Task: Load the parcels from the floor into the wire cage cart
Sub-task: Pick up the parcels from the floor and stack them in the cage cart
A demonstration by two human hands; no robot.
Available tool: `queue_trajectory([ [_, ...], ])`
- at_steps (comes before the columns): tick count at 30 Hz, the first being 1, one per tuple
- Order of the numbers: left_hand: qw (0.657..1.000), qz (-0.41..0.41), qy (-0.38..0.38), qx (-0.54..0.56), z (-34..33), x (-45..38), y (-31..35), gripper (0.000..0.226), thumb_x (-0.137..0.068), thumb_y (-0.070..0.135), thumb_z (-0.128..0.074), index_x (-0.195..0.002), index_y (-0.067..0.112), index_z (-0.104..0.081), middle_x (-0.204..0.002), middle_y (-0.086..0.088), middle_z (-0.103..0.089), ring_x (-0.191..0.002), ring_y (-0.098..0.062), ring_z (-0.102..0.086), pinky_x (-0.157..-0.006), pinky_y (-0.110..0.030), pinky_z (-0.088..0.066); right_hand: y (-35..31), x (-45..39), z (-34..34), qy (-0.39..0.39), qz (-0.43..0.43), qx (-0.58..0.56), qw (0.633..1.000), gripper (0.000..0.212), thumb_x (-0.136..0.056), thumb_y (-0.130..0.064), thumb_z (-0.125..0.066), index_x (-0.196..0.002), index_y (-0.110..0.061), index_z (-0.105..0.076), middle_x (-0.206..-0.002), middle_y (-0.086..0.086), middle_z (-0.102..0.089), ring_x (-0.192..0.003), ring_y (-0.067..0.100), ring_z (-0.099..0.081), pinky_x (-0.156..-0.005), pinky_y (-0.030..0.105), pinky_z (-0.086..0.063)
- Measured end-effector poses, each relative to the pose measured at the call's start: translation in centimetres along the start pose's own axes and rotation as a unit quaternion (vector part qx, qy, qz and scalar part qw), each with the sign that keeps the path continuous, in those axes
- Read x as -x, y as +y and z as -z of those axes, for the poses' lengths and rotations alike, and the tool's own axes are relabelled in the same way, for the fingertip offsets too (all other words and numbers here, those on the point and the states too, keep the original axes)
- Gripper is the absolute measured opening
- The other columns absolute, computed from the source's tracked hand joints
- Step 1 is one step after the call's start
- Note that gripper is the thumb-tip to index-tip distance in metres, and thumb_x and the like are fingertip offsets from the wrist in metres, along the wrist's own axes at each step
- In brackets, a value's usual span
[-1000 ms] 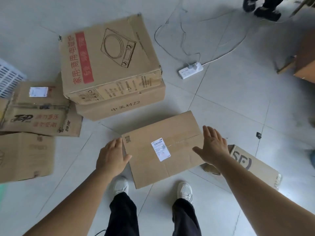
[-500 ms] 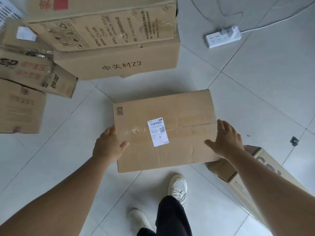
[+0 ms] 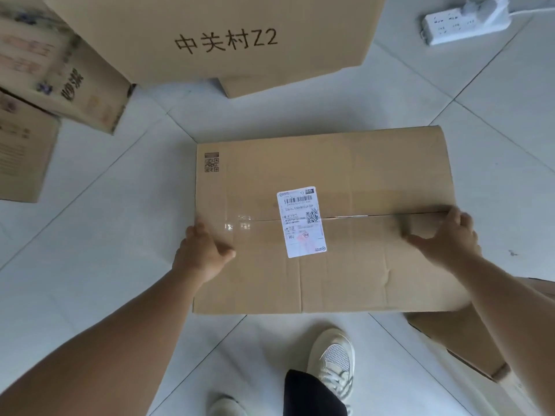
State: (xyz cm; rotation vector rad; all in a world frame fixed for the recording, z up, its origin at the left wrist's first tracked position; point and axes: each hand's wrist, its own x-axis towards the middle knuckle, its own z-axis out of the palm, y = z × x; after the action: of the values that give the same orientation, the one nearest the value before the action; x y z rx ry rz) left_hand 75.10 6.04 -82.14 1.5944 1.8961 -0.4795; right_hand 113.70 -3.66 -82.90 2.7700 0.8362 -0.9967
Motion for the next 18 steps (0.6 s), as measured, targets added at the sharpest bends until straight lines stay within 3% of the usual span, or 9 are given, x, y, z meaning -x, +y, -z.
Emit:
queue_trajectory([
  [5, 0.990, 0.015, -0.001, 0.139, -1.1, -1.5, -1.2, 0.122, -0.072, 0.031, -0.082, -0.152, 0.020, 0.010, -0.146, -0.012, -0.031, -0.131, -0.032, -0.041, -0.101, -0.039, -0.037, 0.6, -1.1, -0.6, -0.005, -0.029, -0.091, 0.995, 0.105, -0.068, -0.046, -0.083, -0.144, -0.020, -0.016, -0.142, 0.014, -0.030, -0.128, 0.044, -0.038, -0.102, 0.054, -0.040],
  [9, 0.972, 0.029, 0.017, 0.235, -1.5, -1.8, -1.9, 0.124, -0.066, 0.019, -0.086, -0.152, 0.027, 0.003, -0.138, -0.007, -0.038, -0.127, -0.027, -0.044, -0.101, -0.036, -0.038, 0.4, -0.6, -0.6, -0.013, -0.037, -0.105, 0.994, 0.106, -0.064, -0.043, -0.086, -0.142, -0.024, -0.017, -0.140, 0.012, -0.031, -0.126, 0.043, -0.039, -0.104, 0.054, -0.040],
  [18, 0.959, 0.054, 0.010, 0.279, 3.3, 3.7, -7.0, 0.122, -0.068, 0.018, -0.085, -0.153, 0.029, 0.001, -0.150, -0.009, -0.030, -0.136, -0.029, -0.035, -0.107, -0.040, -0.032, -2.3, 6.6, 2.2, -0.009, 0.008, -0.084, 0.996, 0.115, -0.065, -0.045, -0.085, -0.151, -0.022, -0.012, -0.145, 0.010, -0.029, -0.130, 0.040, -0.035, -0.103, 0.053, -0.040],
])
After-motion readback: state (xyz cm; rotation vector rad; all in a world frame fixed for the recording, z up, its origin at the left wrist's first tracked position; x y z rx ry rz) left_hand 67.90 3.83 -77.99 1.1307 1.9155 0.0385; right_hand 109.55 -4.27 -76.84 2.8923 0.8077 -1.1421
